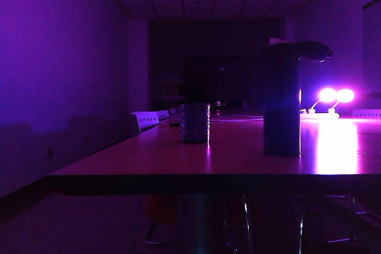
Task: Pick up the black thermos cup, pour some water from it into the cup, and then put the thermos cup back on the table.
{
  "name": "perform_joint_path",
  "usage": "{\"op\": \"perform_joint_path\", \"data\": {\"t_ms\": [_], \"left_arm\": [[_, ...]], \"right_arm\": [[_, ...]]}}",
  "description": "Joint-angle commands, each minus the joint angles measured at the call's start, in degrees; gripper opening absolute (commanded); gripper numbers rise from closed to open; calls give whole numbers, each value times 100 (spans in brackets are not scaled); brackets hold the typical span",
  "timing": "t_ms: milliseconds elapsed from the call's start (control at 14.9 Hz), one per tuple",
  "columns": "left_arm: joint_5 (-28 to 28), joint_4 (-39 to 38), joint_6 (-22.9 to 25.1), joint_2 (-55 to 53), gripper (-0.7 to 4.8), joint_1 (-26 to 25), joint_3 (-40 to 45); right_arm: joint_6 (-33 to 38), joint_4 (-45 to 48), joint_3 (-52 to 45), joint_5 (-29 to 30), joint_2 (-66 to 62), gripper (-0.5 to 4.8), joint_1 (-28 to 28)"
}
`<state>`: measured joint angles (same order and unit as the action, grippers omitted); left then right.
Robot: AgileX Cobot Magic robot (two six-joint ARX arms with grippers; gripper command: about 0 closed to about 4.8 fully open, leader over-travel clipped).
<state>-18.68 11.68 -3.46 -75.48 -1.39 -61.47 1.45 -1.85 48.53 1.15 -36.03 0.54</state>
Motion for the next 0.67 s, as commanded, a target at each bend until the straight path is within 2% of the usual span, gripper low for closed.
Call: {"op": "perform_joint_path", "data": {"t_ms": [67,135,202,269,336,404,606,673], "left_arm": [[-50,367,74,-575,-2,426,-415],[-37,529,120,-857,20,612,-586],[76,667,175,-1228,126,754,-855],[229,680,173,-1600,276,883,-1154],[175,680,144,-1976,458,903,-1488],[151,634,142,-2376,479,970,-1834],[-308,643,149,-3460,479,1088,-2682],[-293,645,149,-3790,479,1161,-2918]], "right_arm": [[2,236,35,33,2,-1,4],[2,297,35,59,-44,-1,2],[7,348,35,195,-50,-1,0],[52,424,35,358,-46,-1,0],[50,498,35,369,-46,-1,2],[48,643,35,369,-48,-1,2],[46,723,35,374,-48,-1,2],[46,726,35,372,-48,-1,2]]}}
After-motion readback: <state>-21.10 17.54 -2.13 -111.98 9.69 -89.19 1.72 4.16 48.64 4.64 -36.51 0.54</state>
